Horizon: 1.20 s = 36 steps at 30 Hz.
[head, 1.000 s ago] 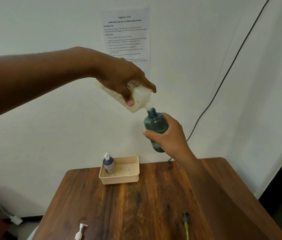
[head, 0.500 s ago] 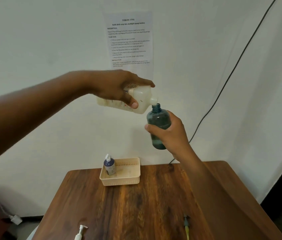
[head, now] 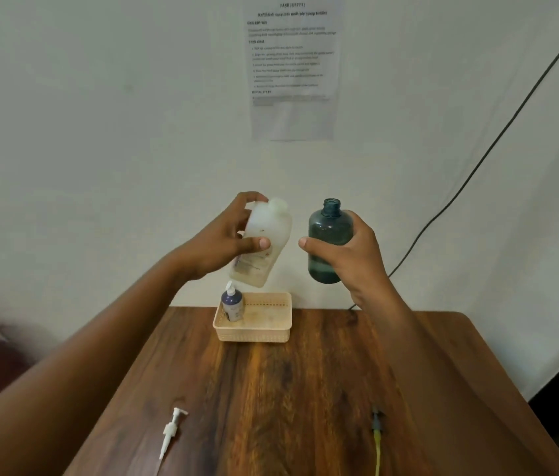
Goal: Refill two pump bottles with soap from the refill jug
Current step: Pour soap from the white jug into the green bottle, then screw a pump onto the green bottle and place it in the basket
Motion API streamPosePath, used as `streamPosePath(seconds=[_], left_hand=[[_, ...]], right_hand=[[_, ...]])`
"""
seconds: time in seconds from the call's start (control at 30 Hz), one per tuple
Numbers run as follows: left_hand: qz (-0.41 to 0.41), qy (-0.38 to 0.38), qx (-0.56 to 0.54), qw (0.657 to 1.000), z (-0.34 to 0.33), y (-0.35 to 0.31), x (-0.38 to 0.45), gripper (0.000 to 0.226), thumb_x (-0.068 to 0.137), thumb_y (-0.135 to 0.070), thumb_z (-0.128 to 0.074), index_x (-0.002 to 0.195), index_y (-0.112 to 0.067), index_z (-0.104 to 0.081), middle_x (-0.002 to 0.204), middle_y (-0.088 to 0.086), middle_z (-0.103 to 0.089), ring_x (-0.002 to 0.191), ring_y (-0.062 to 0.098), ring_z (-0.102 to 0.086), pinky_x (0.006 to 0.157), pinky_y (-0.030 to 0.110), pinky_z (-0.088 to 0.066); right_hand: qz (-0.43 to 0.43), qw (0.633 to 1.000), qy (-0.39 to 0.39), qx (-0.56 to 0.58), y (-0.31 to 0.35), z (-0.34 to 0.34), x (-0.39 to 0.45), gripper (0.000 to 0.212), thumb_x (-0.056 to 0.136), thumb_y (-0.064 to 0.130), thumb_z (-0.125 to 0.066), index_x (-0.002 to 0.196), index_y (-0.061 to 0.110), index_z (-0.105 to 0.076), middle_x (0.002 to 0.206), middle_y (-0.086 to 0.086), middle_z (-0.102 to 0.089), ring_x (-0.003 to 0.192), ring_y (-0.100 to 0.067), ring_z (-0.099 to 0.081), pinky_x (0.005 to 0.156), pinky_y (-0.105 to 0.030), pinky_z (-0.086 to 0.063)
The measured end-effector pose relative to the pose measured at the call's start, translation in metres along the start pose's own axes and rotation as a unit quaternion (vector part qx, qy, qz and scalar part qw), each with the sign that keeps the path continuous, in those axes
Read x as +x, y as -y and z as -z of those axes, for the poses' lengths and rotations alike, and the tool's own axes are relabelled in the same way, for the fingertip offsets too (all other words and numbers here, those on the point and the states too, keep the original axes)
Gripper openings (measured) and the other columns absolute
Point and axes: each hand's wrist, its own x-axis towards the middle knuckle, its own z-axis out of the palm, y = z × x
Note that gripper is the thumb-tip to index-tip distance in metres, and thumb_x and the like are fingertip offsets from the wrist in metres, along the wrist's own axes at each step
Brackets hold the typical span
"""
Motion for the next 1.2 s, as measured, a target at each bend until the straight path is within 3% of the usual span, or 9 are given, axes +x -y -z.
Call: streamPosePath(seconds=[0.2, 0.4, 0.5, 0.57, 0.67, 0.77, 0.9, 1.07, 1.2], left_hand=[[0.077, 0.003, -0.07, 0.995, -0.02, 0.068, -0.044, 0.063, 0.093, -0.014, -0.075, 0.139, -0.032, -0.038, 0.128, 0.011, -0.063, 0.116, 0.028, -0.068, 0.092, 0.047, -0.062], [0.146, -0.001, -0.106, 0.984, -0.042, 0.128, -0.097, 0.064, 0.089, -0.004, -0.075, 0.136, -0.031, -0.042, 0.133, 0.007, -0.06, 0.12, 0.024, -0.066, 0.087, 0.038, -0.063], [0.194, -0.007, -0.098, 0.976, -0.053, 0.153, -0.125, 0.067, 0.088, 0.002, -0.074, 0.139, -0.026, -0.04, 0.136, 0.006, -0.057, 0.126, 0.023, -0.062, 0.095, 0.045, -0.061], [0.224, -0.006, -0.074, 0.972, -0.057, 0.17, -0.143, 0.067, 0.089, 0.002, -0.074, 0.141, -0.021, -0.039, 0.134, 0.002, -0.057, 0.126, 0.02, -0.059, 0.094, 0.033, -0.061], [0.259, 0.002, -0.016, 0.966, -0.061, 0.19, -0.169, 0.066, 0.09, -0.001, -0.073, 0.144, -0.017, -0.04, 0.121, -0.018, -0.052, 0.108, 0.002, -0.055, 0.075, -0.004, -0.044], [0.267, 0.001, 0.034, 0.963, -0.063, 0.208, -0.192, 0.069, 0.09, -0.005, -0.075, 0.149, -0.012, -0.04, 0.125, -0.012, -0.045, 0.105, 0.001, -0.048, 0.071, -0.015, -0.027], [0.304, 0.016, 0.04, 0.952, -0.073, 0.249, -0.219, 0.067, 0.087, 0.0, -0.076, 0.144, -0.008, -0.042, 0.122, -0.003, -0.053, 0.116, -0.002, -0.05, 0.077, -0.009, -0.034], [0.328, 0.043, 0.005, 0.944, -0.085, 0.29, -0.241, 0.068, 0.085, 0.013, -0.07, 0.139, -0.009, -0.034, 0.133, 0.018, -0.052, 0.123, 0.029, -0.056, 0.099, 0.046, -0.055], [0.325, 0.041, 0.01, 0.945, -0.091, 0.309, -0.256, 0.07, 0.082, 0.012, -0.072, 0.137, -0.01, -0.035, 0.128, 0.021, -0.054, 0.12, 0.036, -0.059, 0.096, 0.051, -0.057]], right_hand=[[-0.022, 0.999, 0.011, -0.033, -0.036, -0.03, -0.014, 0.062, 0.061, 0.039, -0.093, 0.114, 0.035, -0.061, 0.109, 0.016, -0.066, 0.102, -0.005, -0.063, 0.079, -0.025, -0.053], [-0.048, 0.997, 0.016, -0.061, -0.083, -0.067, -0.046, 0.056, 0.065, 0.029, -0.094, 0.106, 0.04, -0.059, 0.101, 0.026, -0.065, 0.096, 0.012, -0.058, 0.072, -0.015, -0.05], [-0.071, 0.994, 0.034, -0.08, -0.104, -0.084, -0.066, 0.06, 0.065, 0.029, -0.095, 0.109, 0.043, -0.057, 0.102, 0.03, -0.063, 0.098, 0.012, -0.059, 0.072, -0.013, -0.053], [-0.08, 0.992, 0.044, -0.084, -0.117, -0.097, -0.078, 0.064, 0.066, 0.024, -0.096, 0.116, 0.036, -0.057, 0.108, 0.02, -0.064, 0.101, 0.005, -0.061, 0.081, -0.02, -0.057], [-0.082, 0.991, 0.056, -0.087, -0.135, -0.113, -0.095, 0.068, 0.065, 0.019, -0.096, 0.12, 0.029, -0.057, 0.115, 0.014, -0.063, 0.108, -0.001, -0.061, 0.089, -0.021, -0.055], [-0.098, 0.989, 0.064, -0.095, -0.147, -0.126, -0.108, 0.071, 0.065, 0.022, -0.096, 0.122, 0.032, -0.056, 0.122, 0.011, -0.063, 0.115, -0.008, -0.06, 0.094, -0.026, -0.054], [-0.108, 0.986, 0.069, -0.105, -0.16, -0.138, -0.121, 0.074, 0.066, 0.023, -0.096, 0.127, 0.031, -0.054, 0.127, 0.01, -0.06, 0.118, -0.01, -0.057, 0.094, -0.023, -0.052], [-0.12, 0.984, 0.072, -0.112, -0.167, -0.147, -0.129, 0.078, 0.068, 0.023, -0.094, 0.133, 0.027, -0.052, 0.129, 0.01, -0.056, 0.12, -0.011, -0.054, 0.094, -0.025, -0.051], [-0.121, 0.984, 0.068, -0.114, -0.171, -0.153, -0.133, 0.075, 0.069, 0.023, -0.094, 0.13, 0.03, -0.052, 0.119, 0.02, -0.055, 0.112, -0.006, -0.056, 0.091, -0.024, -0.051]])
